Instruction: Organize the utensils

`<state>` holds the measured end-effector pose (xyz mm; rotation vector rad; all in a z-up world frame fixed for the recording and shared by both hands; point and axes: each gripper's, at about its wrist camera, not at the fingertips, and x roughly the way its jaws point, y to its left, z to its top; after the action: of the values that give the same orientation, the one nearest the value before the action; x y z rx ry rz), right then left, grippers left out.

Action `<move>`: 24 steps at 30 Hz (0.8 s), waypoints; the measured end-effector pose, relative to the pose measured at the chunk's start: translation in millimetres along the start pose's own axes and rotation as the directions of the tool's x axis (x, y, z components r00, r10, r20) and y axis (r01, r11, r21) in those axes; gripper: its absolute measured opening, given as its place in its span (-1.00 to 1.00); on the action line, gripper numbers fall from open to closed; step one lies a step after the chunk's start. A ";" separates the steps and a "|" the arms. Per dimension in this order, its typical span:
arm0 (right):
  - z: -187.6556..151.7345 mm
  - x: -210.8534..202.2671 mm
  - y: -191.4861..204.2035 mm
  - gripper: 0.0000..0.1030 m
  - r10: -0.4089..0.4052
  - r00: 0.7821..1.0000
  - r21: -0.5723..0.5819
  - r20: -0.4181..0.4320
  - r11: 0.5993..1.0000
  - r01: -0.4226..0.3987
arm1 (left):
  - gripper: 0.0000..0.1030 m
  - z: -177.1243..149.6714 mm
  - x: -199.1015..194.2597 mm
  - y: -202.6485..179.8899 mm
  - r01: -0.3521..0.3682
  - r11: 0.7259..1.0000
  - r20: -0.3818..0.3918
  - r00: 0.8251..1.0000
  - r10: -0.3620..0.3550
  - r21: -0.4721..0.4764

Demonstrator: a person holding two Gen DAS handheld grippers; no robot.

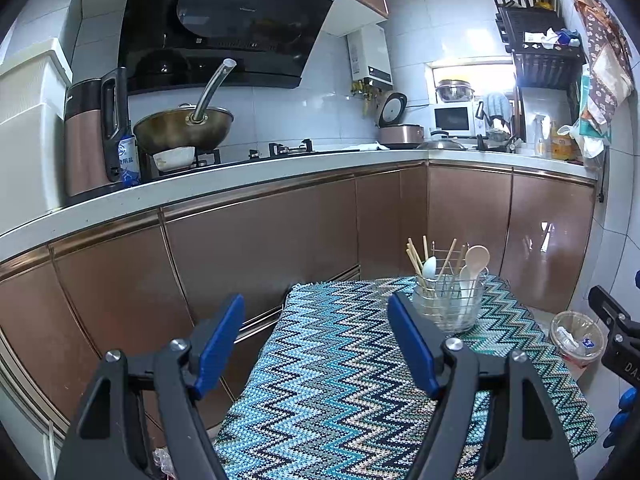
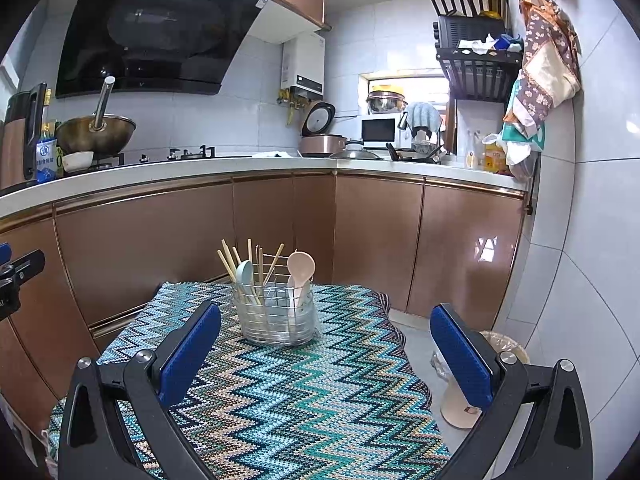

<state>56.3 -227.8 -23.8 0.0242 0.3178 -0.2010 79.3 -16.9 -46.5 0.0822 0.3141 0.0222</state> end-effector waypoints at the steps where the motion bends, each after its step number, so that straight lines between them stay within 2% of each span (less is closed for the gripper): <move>1: 0.0 0.5 0.3 1.00 0.001 1.000 0.001 0.000 1.000 -0.001 | 0.41 -0.1 -0.8 0.0 0.000 1.000 0.002 1.000 0.000 0.000; 24: 1.5 -5.7 -0.6 1.00 0.006 1.000 -0.007 0.011 1.000 -0.006 | 0.41 1.1 -10.8 2.0 0.001 1.000 0.021 1.000 -0.001 -0.007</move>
<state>51.4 -227.4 -20.6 0.0176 0.3074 -0.1939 69.3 -15.3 -41.9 0.0753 0.2933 0.0210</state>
